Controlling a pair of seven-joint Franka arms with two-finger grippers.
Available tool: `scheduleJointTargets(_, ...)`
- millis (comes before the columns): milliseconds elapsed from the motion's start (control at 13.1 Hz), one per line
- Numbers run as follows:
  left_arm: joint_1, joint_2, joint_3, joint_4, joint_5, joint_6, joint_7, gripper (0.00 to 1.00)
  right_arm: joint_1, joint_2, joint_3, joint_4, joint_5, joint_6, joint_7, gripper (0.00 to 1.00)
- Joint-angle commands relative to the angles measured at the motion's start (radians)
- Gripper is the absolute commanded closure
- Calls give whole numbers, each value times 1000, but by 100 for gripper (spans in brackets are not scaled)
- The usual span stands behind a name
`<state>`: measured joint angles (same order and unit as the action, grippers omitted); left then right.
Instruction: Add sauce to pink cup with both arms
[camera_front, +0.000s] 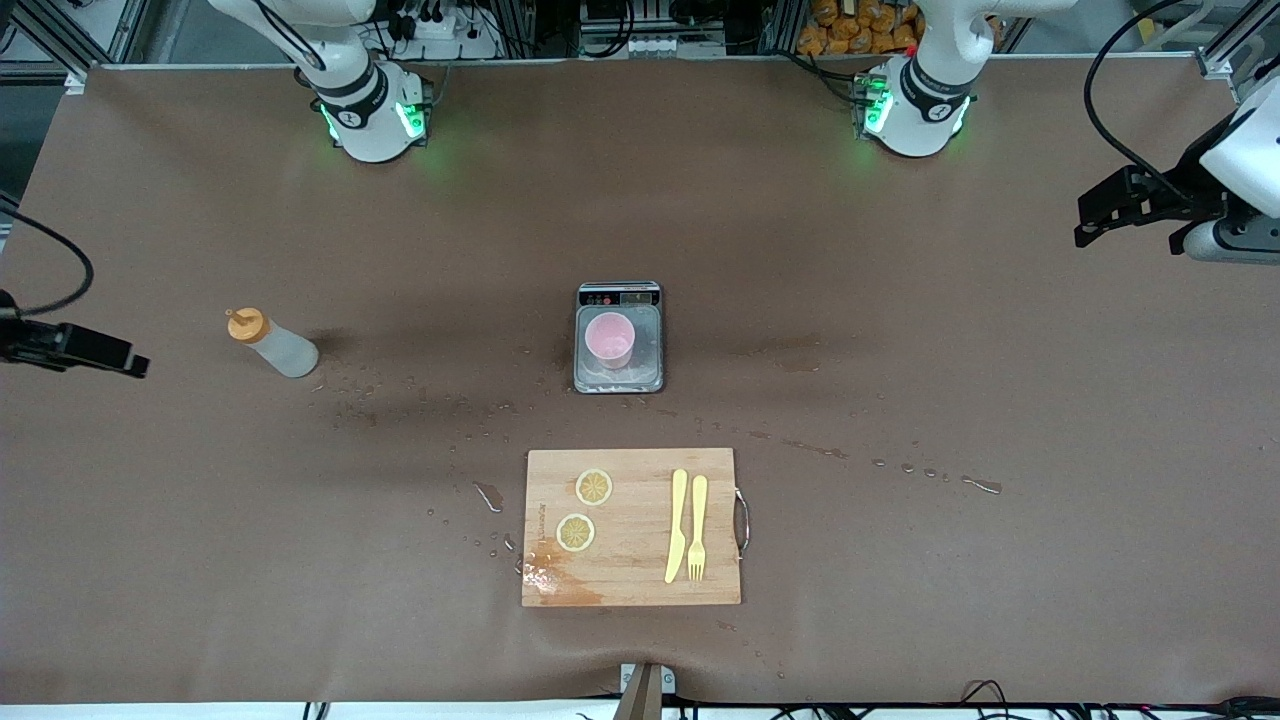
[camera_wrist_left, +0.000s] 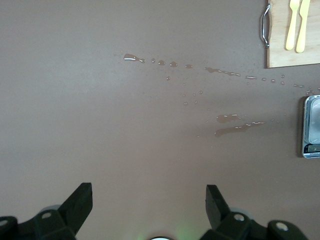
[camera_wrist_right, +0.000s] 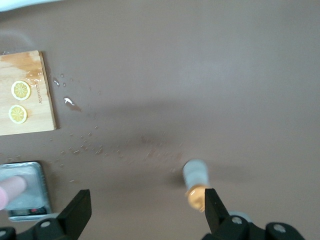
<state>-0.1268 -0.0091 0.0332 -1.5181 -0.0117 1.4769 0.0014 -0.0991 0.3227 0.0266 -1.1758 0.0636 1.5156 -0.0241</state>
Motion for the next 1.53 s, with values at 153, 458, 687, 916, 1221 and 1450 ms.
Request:
scheduleJointTargets(153,6,-9,-3,4,-16,-12,0,0,-13,-305,-8,-461,-33,331,-163,0)
scheduleJointTargets(458,6,-6,-3,4,-16,-12,-1,0,18,-340,-10,-514,-42,328,-174,0)
scheduleJointTargets(687,4,-6,-3,6,-16,-10,-1,0,24,-347,-8,-525,-84,330,-174,0)
scheduleJointTargets(916,6,-11,-3,6,-7,-12,11,0,19,-341,-8,-519,-85,356,-218,0)
scheduleJointTargets(1221,-2,-8,-24,-2,-5,-21,-29,0,13,-340,-7,-518,-84,348,-211,0)
scheduleJointTargets(1450,-5,3,-36,-1,-4,-23,-38,0,13,-340,-8,-518,-84,345,-169,0)
